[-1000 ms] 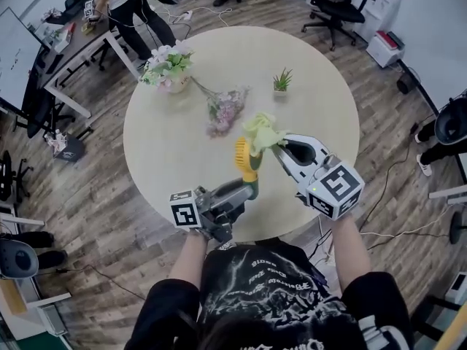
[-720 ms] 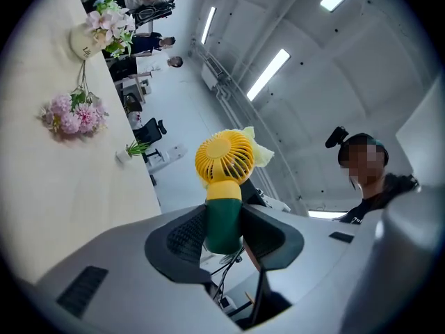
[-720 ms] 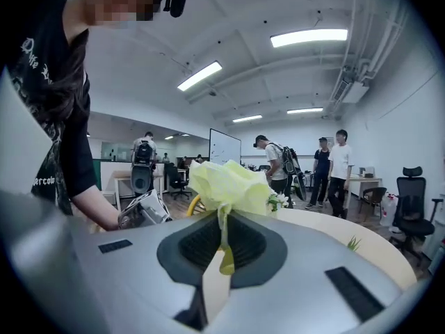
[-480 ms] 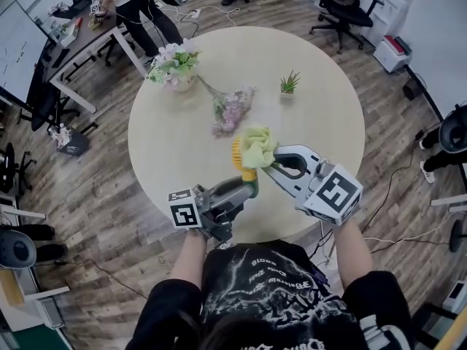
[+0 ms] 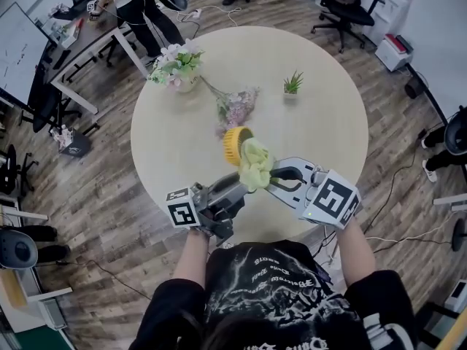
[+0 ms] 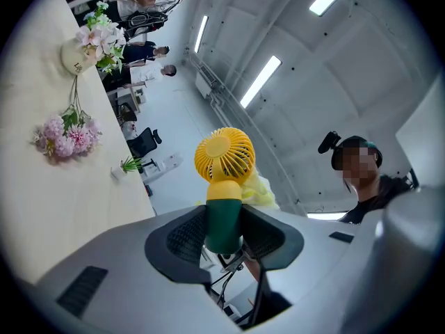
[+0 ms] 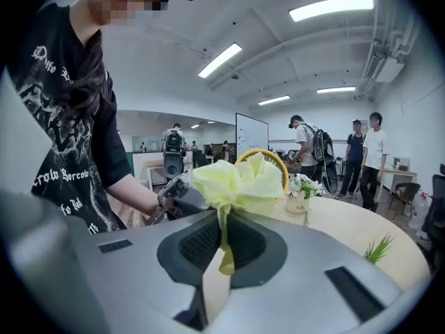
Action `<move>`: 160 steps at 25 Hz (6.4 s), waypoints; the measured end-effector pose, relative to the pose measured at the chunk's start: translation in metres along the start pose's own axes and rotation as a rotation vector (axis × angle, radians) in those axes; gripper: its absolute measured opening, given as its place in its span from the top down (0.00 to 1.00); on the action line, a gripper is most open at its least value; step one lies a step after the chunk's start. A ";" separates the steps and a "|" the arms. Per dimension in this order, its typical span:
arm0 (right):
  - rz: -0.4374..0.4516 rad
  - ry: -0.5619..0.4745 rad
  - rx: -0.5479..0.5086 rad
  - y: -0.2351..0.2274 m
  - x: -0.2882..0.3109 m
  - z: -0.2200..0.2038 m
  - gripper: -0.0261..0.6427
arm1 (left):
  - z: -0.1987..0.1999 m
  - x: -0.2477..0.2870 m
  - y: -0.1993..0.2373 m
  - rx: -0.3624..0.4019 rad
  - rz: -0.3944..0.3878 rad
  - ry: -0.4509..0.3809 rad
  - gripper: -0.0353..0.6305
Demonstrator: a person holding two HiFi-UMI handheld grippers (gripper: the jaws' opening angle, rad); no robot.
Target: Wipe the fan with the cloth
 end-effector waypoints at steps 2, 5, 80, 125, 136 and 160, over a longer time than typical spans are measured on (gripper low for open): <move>-0.013 -0.010 0.040 0.000 0.002 0.002 0.93 | 0.003 -0.001 -0.002 -0.001 -0.006 -0.004 0.68; -0.059 -0.009 0.110 -0.004 0.005 0.003 0.93 | 0.006 -0.001 -0.005 -0.003 -0.016 -0.009 0.68; 0.357 0.028 0.292 0.053 0.024 -0.014 0.93 | 0.016 -0.022 -0.015 0.215 0.087 0.131 0.69; -0.236 -0.363 0.614 -0.041 -0.014 -0.026 0.93 | -0.018 -0.041 0.045 0.259 0.408 0.281 0.69; -0.428 -0.291 0.678 -0.033 -0.050 -0.076 0.93 | -0.021 -0.083 0.111 0.457 0.930 0.517 0.69; -0.545 -0.194 0.752 -0.024 -0.070 -0.107 0.92 | -0.065 -0.096 0.164 0.757 1.272 1.117 0.68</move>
Point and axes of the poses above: the fingertips, and each gripper's own axes: x forward along the fingers, y to its left, z out of its top, the point moved 3 cm from there along -x, backward along the fingers, and after that the axes turned 6 degrees about -y, right-handed, at the moved point
